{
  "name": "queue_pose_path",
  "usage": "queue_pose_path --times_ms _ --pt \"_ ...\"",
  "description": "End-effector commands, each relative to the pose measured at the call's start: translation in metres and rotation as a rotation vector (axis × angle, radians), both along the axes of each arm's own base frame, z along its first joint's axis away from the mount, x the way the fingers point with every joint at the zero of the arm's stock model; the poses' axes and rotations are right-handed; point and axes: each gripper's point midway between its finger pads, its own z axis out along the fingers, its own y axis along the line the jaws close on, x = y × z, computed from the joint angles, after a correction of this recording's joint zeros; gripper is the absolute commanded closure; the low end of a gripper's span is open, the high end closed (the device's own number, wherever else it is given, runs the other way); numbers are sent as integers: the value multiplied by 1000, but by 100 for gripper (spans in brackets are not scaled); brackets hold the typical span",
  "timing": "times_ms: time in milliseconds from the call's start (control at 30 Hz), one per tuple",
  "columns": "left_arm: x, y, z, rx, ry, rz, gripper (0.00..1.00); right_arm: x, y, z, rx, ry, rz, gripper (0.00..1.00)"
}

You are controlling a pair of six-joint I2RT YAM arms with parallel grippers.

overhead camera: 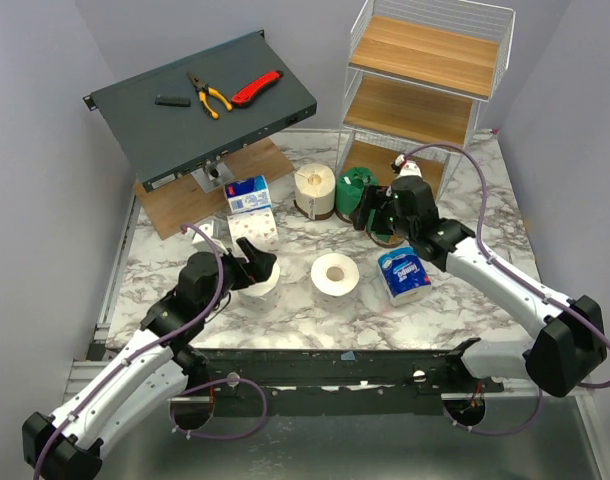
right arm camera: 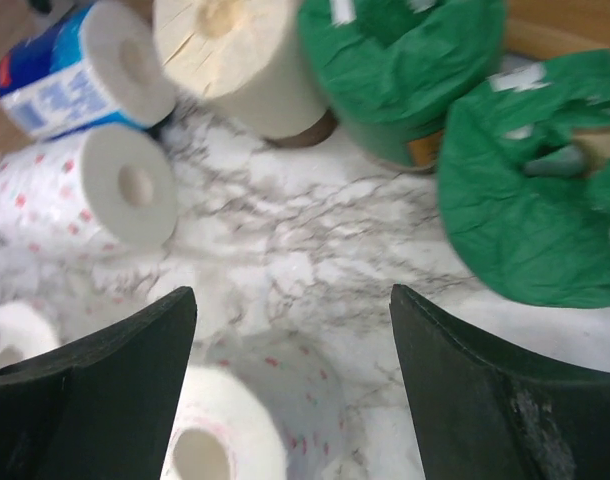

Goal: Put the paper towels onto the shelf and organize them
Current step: Pick up the paper towel from the center of the board.

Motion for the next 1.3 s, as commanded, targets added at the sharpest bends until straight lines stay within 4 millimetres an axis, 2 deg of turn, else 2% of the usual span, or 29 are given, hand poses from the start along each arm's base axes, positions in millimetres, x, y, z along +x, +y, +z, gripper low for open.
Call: queue_pose_path --times_ms 0,100,200,467,767,1033,1267 --pt "-2 -4 -4 -20 5 -17 1 -41 38 -16 75 130 301 18" --pt "0 -7 -7 -23 12 -23 2 -58 38 -26 82 182 348 17" --pt "3 -10 -6 -21 20 -31 1 -68 34 -36 59 222 367 17" --pt "5 -15 -9 -21 44 -41 1 -94 38 -61 -34 309 440 21" --pt "4 -16 -12 -26 60 -40 2 -103 49 -77 -62 335 480 27" --pt "5 -14 -11 -12 58 -30 2 -106 43 -92 -109 364 476 31" --pt "11 -10 -7 22 42 -12 1 -107 45 -92 -108 369 483 38"
